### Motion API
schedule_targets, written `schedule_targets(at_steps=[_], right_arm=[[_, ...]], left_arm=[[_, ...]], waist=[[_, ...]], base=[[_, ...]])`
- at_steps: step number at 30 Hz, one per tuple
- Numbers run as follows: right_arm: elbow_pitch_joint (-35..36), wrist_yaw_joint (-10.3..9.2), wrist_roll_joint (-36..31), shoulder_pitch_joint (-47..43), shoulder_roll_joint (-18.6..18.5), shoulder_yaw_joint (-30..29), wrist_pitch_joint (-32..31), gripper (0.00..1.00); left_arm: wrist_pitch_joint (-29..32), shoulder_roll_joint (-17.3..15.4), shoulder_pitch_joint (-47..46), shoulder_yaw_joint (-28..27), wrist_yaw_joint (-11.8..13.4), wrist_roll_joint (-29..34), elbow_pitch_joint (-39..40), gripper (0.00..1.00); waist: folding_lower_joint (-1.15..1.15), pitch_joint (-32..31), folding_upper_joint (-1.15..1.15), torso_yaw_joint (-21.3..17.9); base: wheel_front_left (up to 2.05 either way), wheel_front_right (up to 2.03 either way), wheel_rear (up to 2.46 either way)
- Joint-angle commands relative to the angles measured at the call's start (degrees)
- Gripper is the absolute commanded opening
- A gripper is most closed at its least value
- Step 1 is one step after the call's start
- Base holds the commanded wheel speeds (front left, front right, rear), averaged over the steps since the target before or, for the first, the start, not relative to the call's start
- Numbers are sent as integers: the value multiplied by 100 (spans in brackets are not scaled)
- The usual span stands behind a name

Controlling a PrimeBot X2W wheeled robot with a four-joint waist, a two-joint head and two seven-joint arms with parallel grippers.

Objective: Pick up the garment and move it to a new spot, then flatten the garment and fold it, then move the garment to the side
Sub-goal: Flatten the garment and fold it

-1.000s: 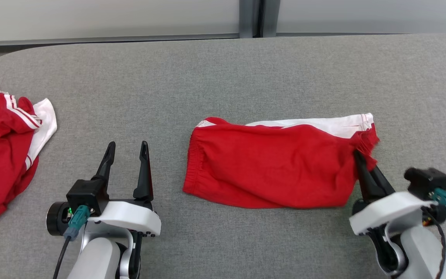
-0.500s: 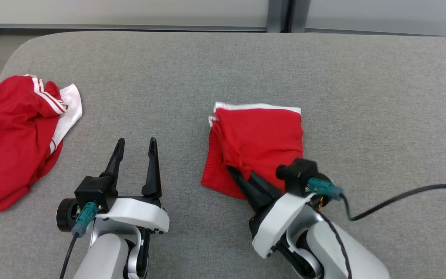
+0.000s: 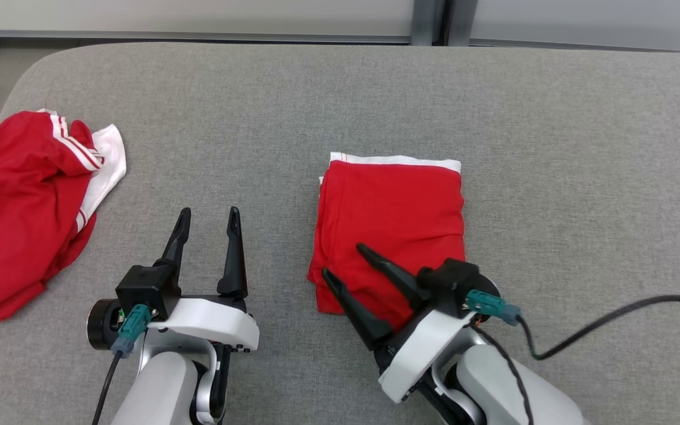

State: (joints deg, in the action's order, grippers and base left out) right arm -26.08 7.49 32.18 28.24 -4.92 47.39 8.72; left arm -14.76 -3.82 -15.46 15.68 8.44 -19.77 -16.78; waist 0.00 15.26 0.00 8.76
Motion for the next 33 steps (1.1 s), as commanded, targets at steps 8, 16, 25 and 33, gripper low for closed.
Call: schedule_targets(at_steps=[8, 16, 25, 33], right_arm=[[262, 0, -85, -172, -437, -894, 503, 100], [352, 0, -637, -838, -740, -2813, 582, 100], [991, 0, -1211, -1650, -752, -4028, 267, 100], [1920, 0, -1537, -2331, -599, -4247, -295, 100]], left_arm=[[-44, -86, 40, -91, 26, 40, 73, 100], [-45, -230, 159, -243, 60, 10, 214, 100], [-47, -482, 489, -359, -80, -62, 398, 100], [15, -725, 908, -304, -236, -97, 560, 100]], waist=[[0, -139, 0, -186], [0, -238, 0, -375], [0, -493, 0, -538], [0, -856, 0, -625]], base=[[0, 0, 0], [0, 0, 0], [0, 0, 0], [0, 0, 0]])
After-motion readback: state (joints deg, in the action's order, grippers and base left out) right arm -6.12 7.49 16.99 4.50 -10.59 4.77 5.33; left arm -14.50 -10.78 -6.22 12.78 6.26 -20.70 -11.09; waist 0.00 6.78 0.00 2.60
